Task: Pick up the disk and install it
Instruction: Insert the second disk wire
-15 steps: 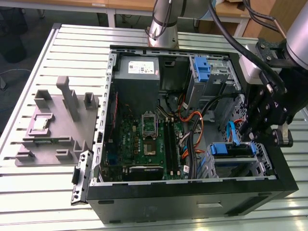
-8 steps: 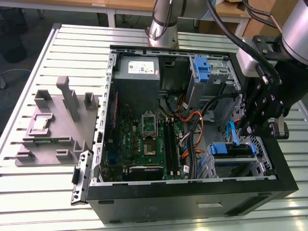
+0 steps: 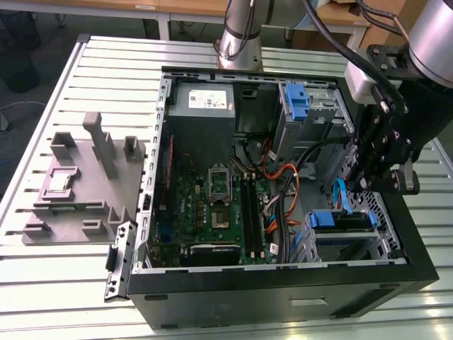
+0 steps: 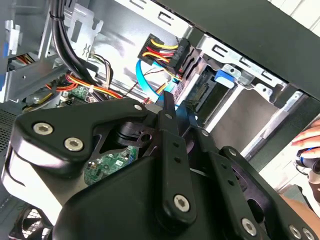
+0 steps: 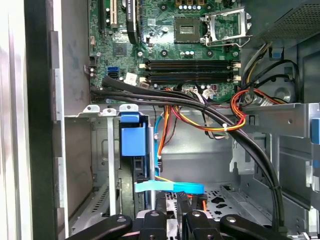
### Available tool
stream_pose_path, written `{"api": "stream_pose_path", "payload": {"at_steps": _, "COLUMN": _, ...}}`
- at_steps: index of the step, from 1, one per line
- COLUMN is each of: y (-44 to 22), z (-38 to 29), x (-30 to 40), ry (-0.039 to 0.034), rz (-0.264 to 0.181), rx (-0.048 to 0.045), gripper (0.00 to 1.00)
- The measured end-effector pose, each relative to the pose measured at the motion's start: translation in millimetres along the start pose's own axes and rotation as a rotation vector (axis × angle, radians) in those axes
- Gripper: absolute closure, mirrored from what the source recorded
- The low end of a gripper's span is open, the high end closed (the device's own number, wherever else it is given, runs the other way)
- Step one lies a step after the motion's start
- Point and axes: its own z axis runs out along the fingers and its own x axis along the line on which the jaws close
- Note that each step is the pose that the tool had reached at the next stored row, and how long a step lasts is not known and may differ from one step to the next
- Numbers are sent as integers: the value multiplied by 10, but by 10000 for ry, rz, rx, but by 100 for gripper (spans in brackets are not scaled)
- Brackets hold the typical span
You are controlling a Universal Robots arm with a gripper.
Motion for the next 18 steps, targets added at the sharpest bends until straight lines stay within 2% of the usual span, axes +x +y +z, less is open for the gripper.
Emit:
{"api": "stream_pose_path", "payload": {"at_steps": 6, "y": -44, "z": 5, "x": -16, "ry": 2, "rz": -1, "rx": 0, "gripper": 76}}
{"api": "stream_pose_path", "payload": {"at_steps": 18, "y": -183, "z": 22, "x": -89, "ry": 2, "rz": -1, "rx": 0, "gripper": 76}}
